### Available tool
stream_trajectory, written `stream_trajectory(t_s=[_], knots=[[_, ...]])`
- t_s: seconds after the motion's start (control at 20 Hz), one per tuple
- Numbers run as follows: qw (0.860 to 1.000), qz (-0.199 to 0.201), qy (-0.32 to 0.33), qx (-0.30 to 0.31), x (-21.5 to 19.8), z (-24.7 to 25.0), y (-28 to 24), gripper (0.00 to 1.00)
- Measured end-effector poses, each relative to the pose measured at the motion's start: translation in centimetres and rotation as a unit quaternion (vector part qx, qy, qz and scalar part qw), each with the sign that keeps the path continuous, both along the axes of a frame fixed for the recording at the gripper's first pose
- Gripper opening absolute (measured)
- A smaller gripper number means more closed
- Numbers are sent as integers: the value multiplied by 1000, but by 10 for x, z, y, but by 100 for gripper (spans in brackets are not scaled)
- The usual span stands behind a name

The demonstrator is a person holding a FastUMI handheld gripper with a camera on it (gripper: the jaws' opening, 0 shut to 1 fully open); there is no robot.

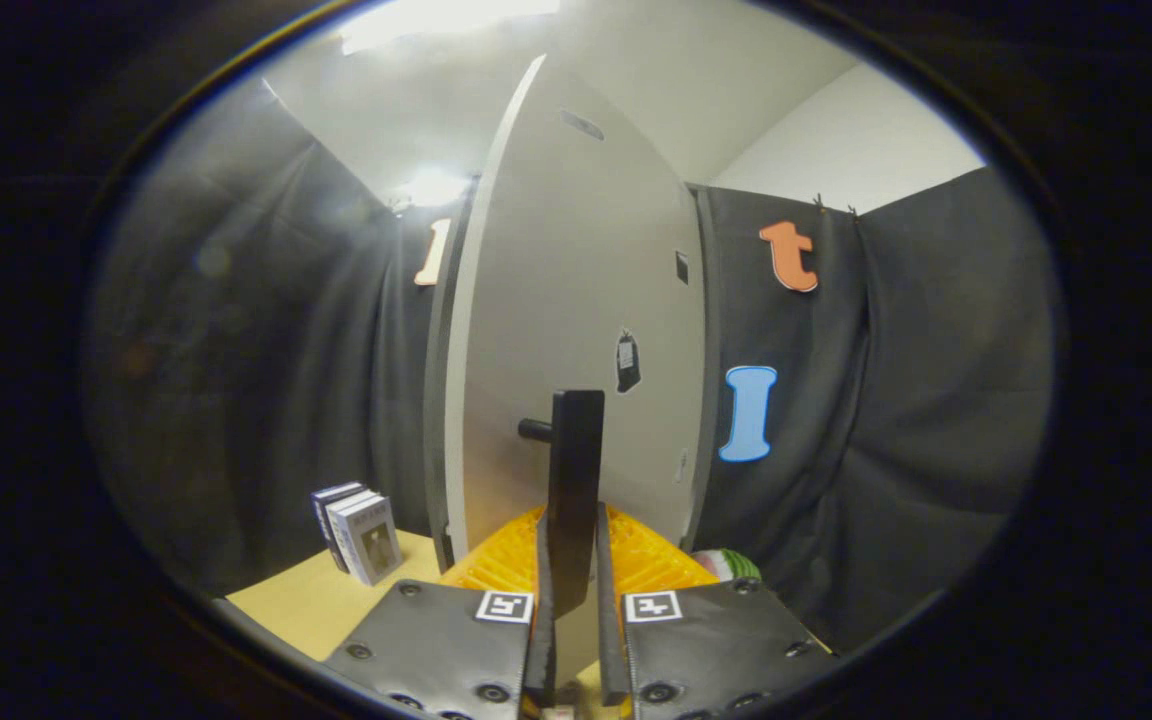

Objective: Open the shoe cabinet door, grab the shoes and put them into the shoe cabinet, then close the shoe cabinet door.

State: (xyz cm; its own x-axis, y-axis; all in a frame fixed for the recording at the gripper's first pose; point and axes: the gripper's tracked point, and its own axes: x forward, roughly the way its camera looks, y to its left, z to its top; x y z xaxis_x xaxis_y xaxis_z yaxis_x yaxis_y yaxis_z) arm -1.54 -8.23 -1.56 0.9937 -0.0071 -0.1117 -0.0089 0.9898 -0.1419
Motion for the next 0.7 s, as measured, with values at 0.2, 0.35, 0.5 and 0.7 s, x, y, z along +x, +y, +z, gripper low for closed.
stream_trajectory(t_s=[0.2,0.35,0.5,0.7], knots=[[1000,-18,-1,-6,-13,3,-29,19],[999,-32,-12,-9,-23,11,-48,18],[998,-50,-22,-12,-32,18,-69,18],[997,-70,-26,-18,-46,23,-95,19]])
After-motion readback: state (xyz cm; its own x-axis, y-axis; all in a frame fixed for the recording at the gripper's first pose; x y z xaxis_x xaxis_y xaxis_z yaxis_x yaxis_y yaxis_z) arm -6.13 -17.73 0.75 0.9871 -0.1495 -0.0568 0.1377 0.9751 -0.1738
